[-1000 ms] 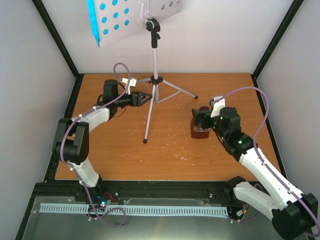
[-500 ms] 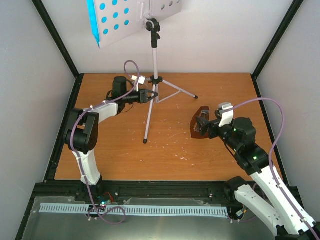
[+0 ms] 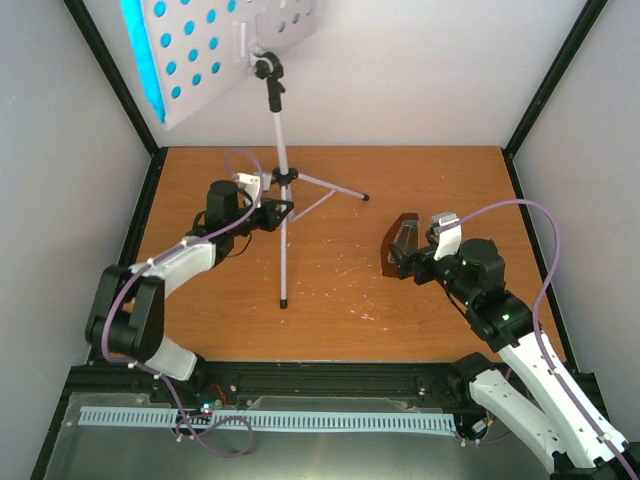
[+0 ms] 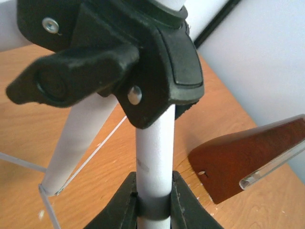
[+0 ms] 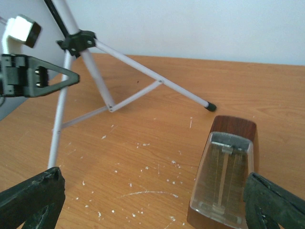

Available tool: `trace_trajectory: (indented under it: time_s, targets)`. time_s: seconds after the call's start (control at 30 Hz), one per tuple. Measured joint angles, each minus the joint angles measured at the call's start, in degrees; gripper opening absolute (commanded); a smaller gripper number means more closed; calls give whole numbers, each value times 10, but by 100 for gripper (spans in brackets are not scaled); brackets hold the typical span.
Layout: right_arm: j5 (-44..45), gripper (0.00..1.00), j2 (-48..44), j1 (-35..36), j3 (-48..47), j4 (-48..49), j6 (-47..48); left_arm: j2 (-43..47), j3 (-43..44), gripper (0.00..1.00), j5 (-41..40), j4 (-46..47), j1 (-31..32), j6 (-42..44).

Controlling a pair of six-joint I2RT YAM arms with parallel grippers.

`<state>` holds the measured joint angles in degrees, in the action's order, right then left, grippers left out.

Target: Pack up the instrument practice props

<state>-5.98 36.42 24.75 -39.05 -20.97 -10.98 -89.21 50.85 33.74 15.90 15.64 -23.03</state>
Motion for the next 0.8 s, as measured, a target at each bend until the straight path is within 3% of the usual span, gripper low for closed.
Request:
trace_trajectory:
  time_s: [0.27, 0.43, 0.53, 0.6, 0.67, 0.73, 0.8]
  targets:
    - [-31, 100, 12, 0, 23, 12, -5, 168, -127, 0, -154, -34, 28, -64]
    - [-56, 100, 19, 0, 32, 15, -7, 186, -156, 4, -252, -9, 117, -130]
    - [-68, 100, 19, 0, 32, 16, -11, 163, -149, 29, -295, 16, 173, -161]
    - [-76, 100, 19, 0, 32, 18, -16, 143, -137, 64, -299, 26, 192, -178]
    - [-91, 99, 19, 0, 32, 24, -22, 129, -131, 87, -296, 27, 202, -197]
    - [-107, 99, 21, 2, 32, 37, -25, 127, -131, 99, -295, 18, 205, -206]
    - [-118, 100, 28, 12, 33, 55, -28, 139, -131, 100, -295, 1, 205, -209]
